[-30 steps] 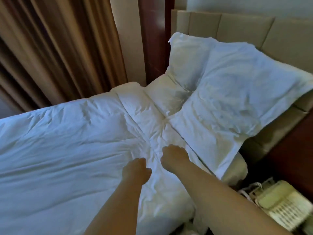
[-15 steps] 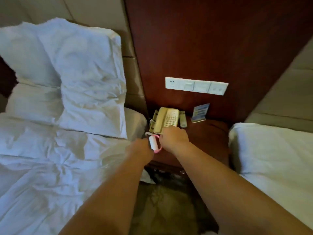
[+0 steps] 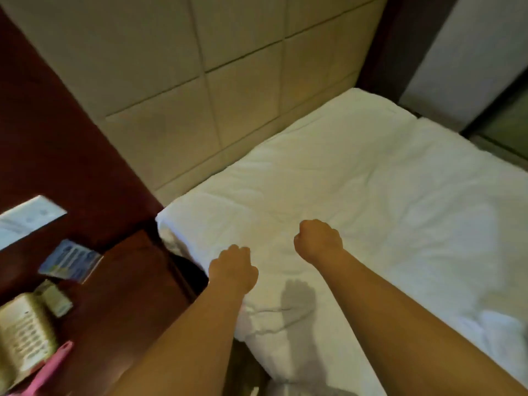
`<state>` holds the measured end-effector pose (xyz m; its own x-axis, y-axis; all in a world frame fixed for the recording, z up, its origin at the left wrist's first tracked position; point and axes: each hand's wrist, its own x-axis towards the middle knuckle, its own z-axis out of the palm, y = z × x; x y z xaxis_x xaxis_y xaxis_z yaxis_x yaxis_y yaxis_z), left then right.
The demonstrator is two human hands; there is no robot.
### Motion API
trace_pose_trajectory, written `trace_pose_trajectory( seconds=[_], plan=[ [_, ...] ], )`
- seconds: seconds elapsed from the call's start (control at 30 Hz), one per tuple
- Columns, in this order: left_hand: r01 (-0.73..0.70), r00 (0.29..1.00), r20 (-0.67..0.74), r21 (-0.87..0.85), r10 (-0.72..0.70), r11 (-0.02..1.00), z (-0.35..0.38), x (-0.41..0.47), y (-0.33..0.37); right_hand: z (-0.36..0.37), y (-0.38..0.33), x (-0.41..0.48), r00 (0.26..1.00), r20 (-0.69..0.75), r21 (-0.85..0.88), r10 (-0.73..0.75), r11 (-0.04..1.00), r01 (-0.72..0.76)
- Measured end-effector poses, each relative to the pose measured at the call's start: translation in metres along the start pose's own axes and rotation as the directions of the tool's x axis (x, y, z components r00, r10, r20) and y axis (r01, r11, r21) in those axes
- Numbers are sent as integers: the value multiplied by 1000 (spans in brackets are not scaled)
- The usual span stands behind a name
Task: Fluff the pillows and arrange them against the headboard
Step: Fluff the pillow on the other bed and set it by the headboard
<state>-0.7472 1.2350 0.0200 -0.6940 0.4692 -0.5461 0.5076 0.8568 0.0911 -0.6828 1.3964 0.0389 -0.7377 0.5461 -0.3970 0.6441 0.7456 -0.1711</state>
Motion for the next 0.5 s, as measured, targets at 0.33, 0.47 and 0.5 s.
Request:
trace_pose_trajectory(
  seconds=[0.33, 0.47, 0.5],
  plan=[
    [-462, 886, 70, 209, 458, 862, 8, 56, 96, 25, 96, -44, 841, 53, 159, 539, 827, -540],
    [-541, 840, 119, 260, 530, 800, 16, 67, 74, 31, 64, -60, 781, 53, 176, 622, 764, -621],
    [-557, 829, 115, 268, 548, 786, 16, 68, 70, 30, 56, -64, 769, 63, 180, 637, 750, -636]
  ],
)
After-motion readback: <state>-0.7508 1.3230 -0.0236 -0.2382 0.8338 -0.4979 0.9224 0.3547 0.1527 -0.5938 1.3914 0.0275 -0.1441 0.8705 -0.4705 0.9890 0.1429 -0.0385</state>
